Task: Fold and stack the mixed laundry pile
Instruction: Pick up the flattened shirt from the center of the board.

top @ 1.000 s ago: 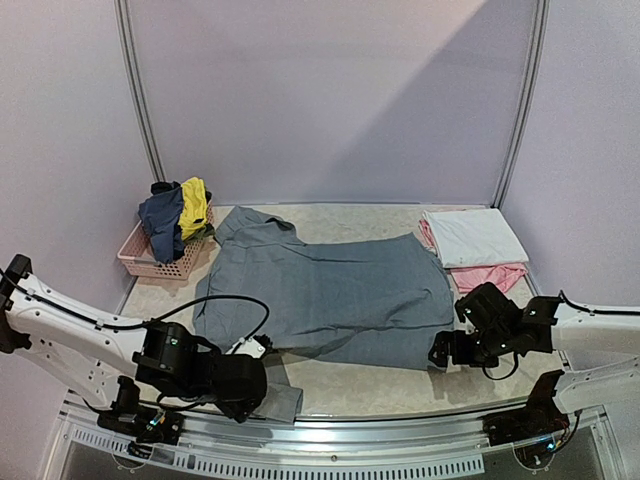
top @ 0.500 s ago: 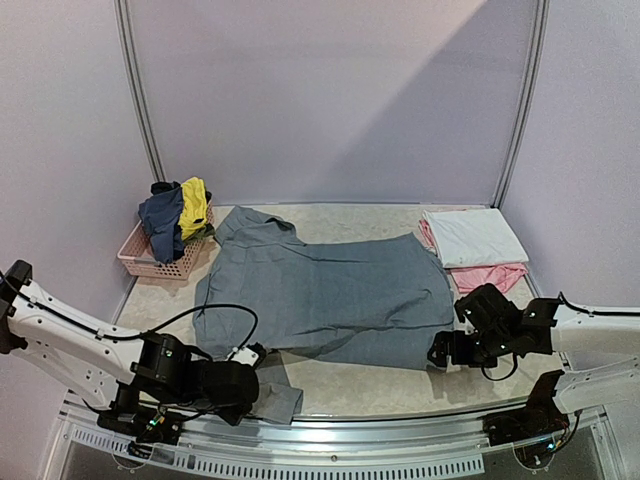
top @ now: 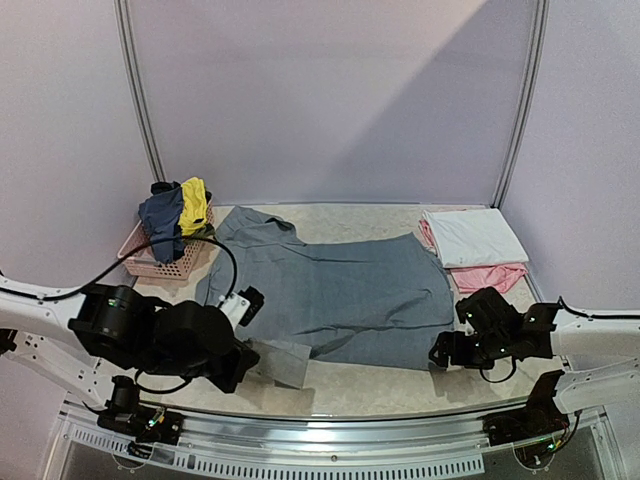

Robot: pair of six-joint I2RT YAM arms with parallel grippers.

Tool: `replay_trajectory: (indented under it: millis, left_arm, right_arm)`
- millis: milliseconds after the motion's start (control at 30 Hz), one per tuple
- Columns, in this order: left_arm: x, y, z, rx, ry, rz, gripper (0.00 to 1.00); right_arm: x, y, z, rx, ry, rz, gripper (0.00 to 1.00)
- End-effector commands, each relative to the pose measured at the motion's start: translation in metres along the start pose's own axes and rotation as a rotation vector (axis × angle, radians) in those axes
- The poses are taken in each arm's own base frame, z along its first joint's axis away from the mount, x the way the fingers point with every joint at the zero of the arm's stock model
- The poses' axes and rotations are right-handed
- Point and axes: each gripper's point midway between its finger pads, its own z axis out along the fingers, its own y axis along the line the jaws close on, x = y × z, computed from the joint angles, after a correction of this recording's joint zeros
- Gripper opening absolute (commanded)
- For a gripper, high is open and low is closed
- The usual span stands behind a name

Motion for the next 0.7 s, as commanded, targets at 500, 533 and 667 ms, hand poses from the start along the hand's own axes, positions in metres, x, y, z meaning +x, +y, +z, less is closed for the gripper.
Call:
replay_trajectory:
  millis: [500, 533, 667]
  left_arm:
    - [-0.119, 0.024, -0.129, -0.049, -0.397, 0.067, 0.00]
    - [-0.122, 0.025, -0.131, -0.050, -0.408, 0.068, 0.00]
    - [-0.132, 0.025, -0.140, -0.055, -0.439, 0.069, 0.00]
  right_arm:
    - [0.023, 0.010, -0.005, -0.061, 0.112, -0.009, 0.49]
    - [0.024, 0.009, -0.004, -0.057, 0.120, -0.009, 0.49]
    - [0.029, -0.004, -0.003, 0.009, 0.134, -0.006, 0.52]
